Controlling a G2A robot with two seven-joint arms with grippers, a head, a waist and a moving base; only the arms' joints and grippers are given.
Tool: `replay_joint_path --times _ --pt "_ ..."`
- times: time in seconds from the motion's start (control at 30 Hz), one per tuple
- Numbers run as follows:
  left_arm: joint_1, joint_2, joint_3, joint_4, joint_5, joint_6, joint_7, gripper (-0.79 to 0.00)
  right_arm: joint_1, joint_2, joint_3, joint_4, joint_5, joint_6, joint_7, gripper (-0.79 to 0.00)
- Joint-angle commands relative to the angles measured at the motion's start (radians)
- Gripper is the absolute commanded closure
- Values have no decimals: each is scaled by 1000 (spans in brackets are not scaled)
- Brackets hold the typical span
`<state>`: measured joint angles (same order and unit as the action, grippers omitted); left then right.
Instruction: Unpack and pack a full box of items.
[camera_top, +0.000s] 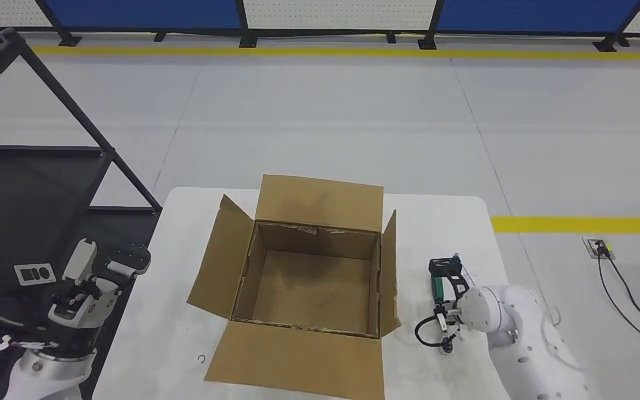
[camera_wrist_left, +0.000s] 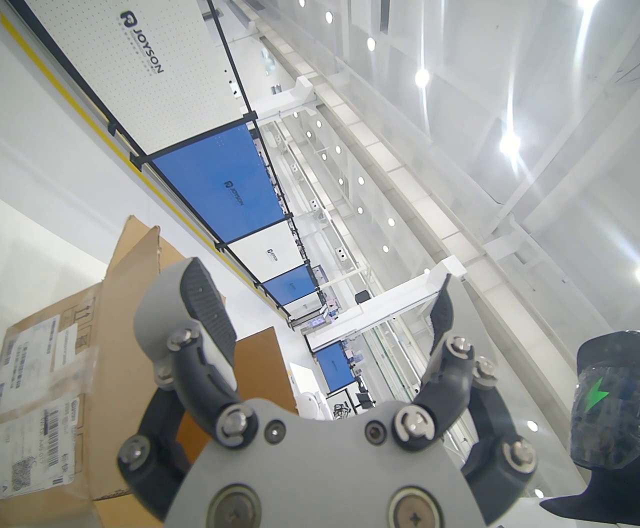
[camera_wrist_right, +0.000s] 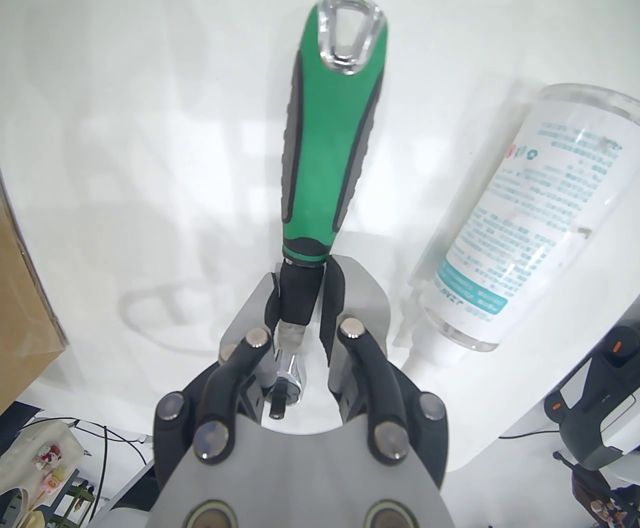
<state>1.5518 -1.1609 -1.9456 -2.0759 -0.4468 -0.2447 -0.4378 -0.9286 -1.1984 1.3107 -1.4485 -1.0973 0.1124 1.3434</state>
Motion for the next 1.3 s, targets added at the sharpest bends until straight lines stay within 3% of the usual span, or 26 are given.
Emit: replay_joint_path --times 0.0,0.17,0.33,0.53,0.73,0.93,1.27 --pt "0 0 0 0 0 0 0 -785 2 1 2 -1 1 -1 3 -22" --pt "0 0 0 0 0 0 0 -785 -11 7 36 -59 15 8 -6 0" --pt "0 0 0 0 0 0 0 -785 -49 19 120 -220 42 35 -4 0" --pt "0 0 0 0 0 0 0 -785 -123 31 250 -568 121 64 6 0" --pt "0 0 0 0 0 0 0 -785 -154 34 275 -847 183 83 -11 0" --pt "0 0 0 0 0 0 0 -785 -84 30 136 -902 199 53 -63 0" --pt "0 0 0 0 0 0 0 -785 134 -5 -288 -846 64 61 -65 0"
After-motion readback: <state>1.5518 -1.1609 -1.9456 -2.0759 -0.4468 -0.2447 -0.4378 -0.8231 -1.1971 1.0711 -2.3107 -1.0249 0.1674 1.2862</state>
